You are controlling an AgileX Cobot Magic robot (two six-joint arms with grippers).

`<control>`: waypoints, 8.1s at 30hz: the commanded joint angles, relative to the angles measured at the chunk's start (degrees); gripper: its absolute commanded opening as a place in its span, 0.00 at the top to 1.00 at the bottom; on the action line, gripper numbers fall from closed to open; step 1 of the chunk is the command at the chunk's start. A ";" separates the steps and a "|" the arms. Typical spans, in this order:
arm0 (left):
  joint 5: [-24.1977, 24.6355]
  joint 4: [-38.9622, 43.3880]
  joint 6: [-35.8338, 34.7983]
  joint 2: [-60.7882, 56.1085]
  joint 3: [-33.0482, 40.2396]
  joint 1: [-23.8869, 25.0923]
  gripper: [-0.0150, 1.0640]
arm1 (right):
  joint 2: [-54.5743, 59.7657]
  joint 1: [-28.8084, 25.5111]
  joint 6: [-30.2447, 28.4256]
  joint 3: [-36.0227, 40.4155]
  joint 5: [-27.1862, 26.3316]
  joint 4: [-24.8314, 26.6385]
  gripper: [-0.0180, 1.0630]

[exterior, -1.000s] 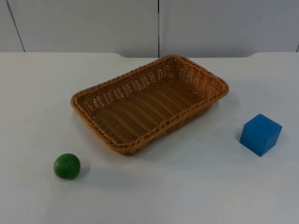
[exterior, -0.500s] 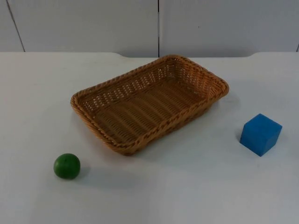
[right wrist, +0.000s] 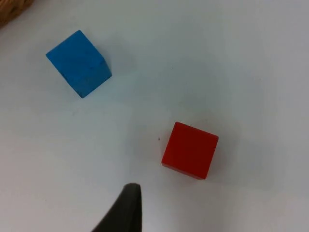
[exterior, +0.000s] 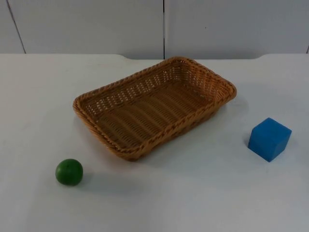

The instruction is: Place all geometric objects except the red cube into the basket.

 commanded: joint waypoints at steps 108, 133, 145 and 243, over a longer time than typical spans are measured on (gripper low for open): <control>-10.35 -10.02 16.75 66.85 -44.39 -22.26 0.99 | 0.16 -0.44 0.03 -0.28 -2.45 0.62 0.01; -7.07 -8.47 15.21 77.56 -46.92 -26.07 0.27 | 0.16 -0.44 0.03 -0.28 -2.56 0.02 0.01; 1.53 -8.55 14.82 64.15 -50.57 -25.95 0.26 | 0.16 -0.44 0.03 -0.28 -2.67 -0.24 0.01; -3.98 -10.79 15.24 7.62 -3.16 -4.18 0.01 | 47.94 17.45 -25.56 -17.57 -13.67 3.98 0.01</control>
